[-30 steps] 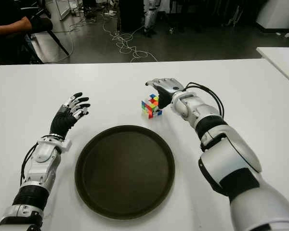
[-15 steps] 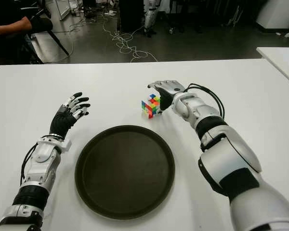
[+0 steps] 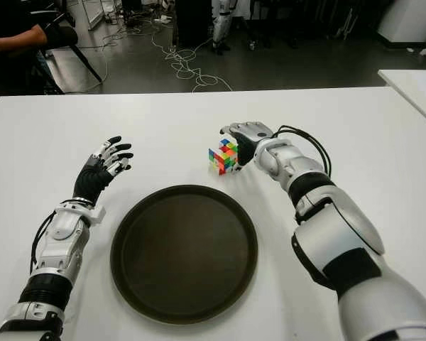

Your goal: Pick up the Rubik's Cube and put it in the plate

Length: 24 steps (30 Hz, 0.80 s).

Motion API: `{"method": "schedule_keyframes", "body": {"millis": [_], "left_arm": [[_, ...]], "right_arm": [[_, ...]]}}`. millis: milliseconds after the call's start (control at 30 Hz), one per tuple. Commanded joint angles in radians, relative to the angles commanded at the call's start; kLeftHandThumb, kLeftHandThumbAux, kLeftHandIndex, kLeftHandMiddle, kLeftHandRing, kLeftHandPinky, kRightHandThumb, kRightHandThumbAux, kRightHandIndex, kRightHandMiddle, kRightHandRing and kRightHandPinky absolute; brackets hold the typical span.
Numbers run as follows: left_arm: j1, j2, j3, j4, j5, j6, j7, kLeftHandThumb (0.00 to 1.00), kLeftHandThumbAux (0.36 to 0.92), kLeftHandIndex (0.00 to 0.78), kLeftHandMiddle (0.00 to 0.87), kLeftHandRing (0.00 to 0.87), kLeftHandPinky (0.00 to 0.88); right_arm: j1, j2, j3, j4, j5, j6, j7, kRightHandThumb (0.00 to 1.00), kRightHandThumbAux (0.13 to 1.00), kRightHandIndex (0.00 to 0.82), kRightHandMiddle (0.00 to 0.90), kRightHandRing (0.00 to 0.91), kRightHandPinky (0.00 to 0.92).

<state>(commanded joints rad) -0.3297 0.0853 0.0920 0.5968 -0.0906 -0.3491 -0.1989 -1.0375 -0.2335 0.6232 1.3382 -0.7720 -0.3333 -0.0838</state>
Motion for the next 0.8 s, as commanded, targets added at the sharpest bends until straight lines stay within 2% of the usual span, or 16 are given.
{"method": "schedule_keyframes", "body": {"millis": [567,800], "left_arm": [[0.002,-0.002,-0.001,-0.009,0.0,0.007,0.002,0.332,0.674,0.139,0.23,0.231,0.279],[-0.003,-0.002,-0.001,0.0,0.0,0.002,0.001,0.33,0.675,0.139,0.235,0.239,0.29]], "right_arm": [[0.015,0.006,-0.013,0.005,0.012,0.002,0.018,0.0,0.849,0.177,0.185,0.184,0.156],[0.026,0.015,-0.012,0.013,0.01,-0.003,0.029,0.0,0.881,0.208,0.205,0.214,0.203]]}}
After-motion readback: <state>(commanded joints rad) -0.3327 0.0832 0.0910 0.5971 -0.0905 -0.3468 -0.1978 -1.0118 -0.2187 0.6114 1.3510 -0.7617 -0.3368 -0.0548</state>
